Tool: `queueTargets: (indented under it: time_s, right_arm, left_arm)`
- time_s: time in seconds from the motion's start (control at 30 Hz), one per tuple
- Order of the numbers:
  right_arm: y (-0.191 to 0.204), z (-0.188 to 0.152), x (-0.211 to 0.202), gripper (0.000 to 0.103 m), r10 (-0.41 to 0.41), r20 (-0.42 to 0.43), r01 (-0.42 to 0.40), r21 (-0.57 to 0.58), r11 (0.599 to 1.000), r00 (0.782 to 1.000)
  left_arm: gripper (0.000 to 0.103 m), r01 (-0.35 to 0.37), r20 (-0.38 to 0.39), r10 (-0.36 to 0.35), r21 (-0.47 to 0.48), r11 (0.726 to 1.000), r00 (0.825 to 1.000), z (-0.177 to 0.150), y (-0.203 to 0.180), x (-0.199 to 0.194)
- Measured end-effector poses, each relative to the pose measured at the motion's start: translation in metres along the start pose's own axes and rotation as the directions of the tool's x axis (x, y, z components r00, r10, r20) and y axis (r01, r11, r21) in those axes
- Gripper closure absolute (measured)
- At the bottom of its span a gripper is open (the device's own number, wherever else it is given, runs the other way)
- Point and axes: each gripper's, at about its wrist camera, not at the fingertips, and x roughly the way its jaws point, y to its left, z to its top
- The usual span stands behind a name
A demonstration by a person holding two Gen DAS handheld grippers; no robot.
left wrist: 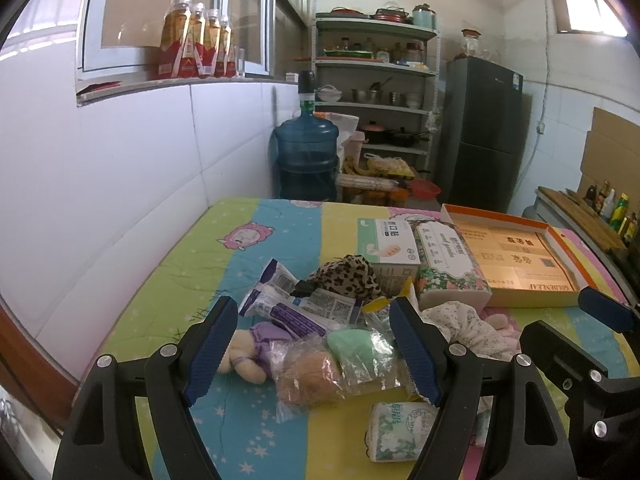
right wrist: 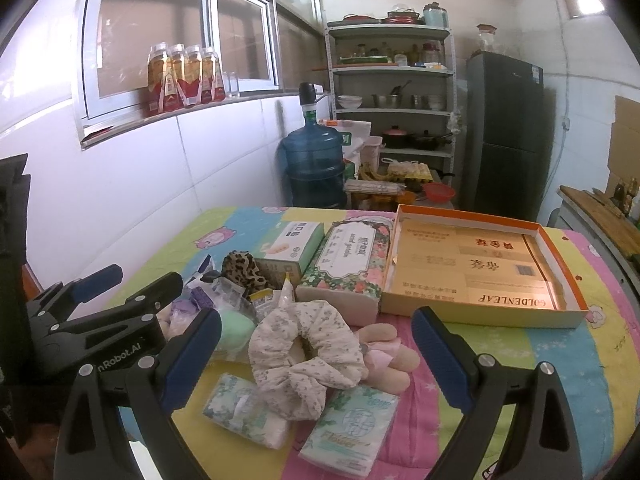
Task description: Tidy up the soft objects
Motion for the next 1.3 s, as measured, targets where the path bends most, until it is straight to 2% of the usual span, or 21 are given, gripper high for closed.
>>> queueTargets:
  time_s: [0.13, 0.27, 0.73, 0.83, 0.87, 1.1, 1.3]
  right_arm:
    - [0.001, 0.0, 0.001, 0.006, -0.002, -0.008, 0.002, -0.013, 1.0, 1.0]
    - [0.002, 0.0, 0.0, 0.006, -0.004, 0.041, 0.004, -0.021, 1.0, 0.999]
    - [0.007, 0.0, 0.0, 0.006, 0.025, 0.077, -0.025, 0.007, 1.0, 0.997]
    - [0.008, 0.0, 0.003, 0.006, 0.025, 0.033, -0.025, 0.005, 1.0, 0.999]
    - [0.005, -0.002, 0.005, 0.006, 0.017, -0.007, -0.017, -0.008, 1.0, 1.0]
    - [0.003, -0.009, 0.017, 0.006, 0.029, -0.057, -0.029, -0.01, 1.0, 0.998]
    - [0.001, -0.011, 0.029, 0.006, 0.026, -0.089, -0.027, -0.013, 1.0, 0.996]
  left_arm:
    - [0.023, 0.006, 0.0, -0.006, -0.004, 1.0, 1.0, 0.0, 0.0, 0.0]
    - [0.023, 0.014, -0.003, -0.014, -0.008, 1.0, 1.0, -0.001, 0.001, 0.002]
    - [0.023, 0.016, -0.016, -0.016, -0.012, 1.0, 1.0, -0.003, 0.005, 0.006]
    - [0.023, 0.01, -0.013, -0.01, -0.021, 1.0, 1.0, -0.005, 0.01, 0.007]
    - [0.023, 0.009, -0.012, -0.01, -0.027, 1.0, 1.0, -0.006, 0.013, 0.008]
    - [0.023, 0.009, -0.033, -0.011, -0.063, 0.998, 0.999, -0.017, 0.032, 0.016]
    - [0.023, 0.015, -0.016, -0.016, -0.091, 0.996, 1.0, -0.028, 0.058, 0.018]
